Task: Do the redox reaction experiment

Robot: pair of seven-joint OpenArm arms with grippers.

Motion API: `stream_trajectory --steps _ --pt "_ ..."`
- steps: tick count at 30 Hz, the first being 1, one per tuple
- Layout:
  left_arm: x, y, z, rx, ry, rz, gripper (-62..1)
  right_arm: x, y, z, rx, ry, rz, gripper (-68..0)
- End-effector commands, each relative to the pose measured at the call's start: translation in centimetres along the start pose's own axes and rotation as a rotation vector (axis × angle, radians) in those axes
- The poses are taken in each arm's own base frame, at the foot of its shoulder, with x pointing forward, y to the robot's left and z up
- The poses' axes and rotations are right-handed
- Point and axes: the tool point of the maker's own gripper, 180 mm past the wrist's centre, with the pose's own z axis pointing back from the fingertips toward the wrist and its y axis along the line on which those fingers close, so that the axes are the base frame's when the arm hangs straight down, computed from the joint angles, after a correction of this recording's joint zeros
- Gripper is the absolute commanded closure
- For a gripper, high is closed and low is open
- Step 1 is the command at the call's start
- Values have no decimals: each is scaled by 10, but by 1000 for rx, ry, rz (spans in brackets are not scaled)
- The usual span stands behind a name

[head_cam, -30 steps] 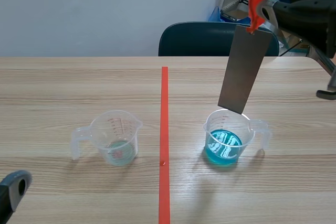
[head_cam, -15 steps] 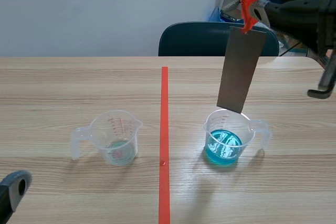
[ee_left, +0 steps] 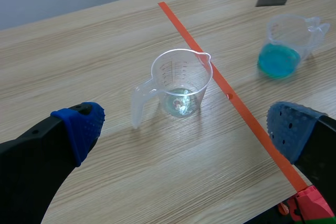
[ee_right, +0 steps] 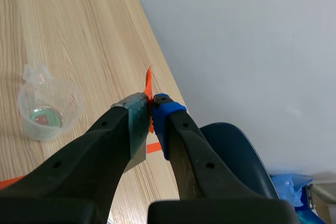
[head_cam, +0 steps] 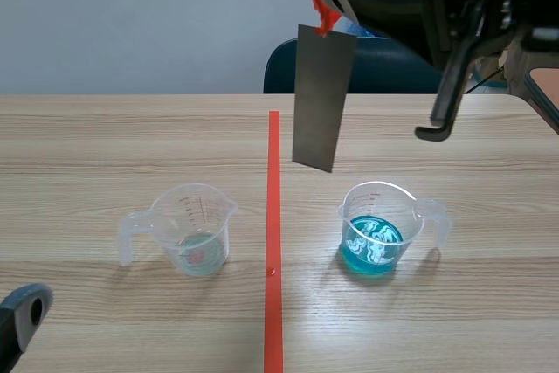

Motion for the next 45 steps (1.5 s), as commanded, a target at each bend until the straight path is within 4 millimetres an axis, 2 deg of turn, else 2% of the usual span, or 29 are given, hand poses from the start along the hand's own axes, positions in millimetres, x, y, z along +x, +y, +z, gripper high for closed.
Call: stream_trajectory --steps 1,8,18,27,34,45 --pt "7 -2 0 -1 -29 13 -623 13 0 -4 9 -39 18 -8" --pt "7 -2 0 -1 -29 13 -623 32 15 -29 65 -95 10 -8" --pt "8 -2 -1 0 -31 12 -623 48 33 -64 134 -133 -26 -8" --pt "8 -2 -1 -1 -31 12 -623 61 46 -86 187 -148 -32 -8" --pt "8 -2 -1 -1 -31 12 -623 65 45 -94 183 -145 -42 -8" --pt "8 -2 -1 -1 -31 12 -623 65 46 -94 185 -143 -39 -8"
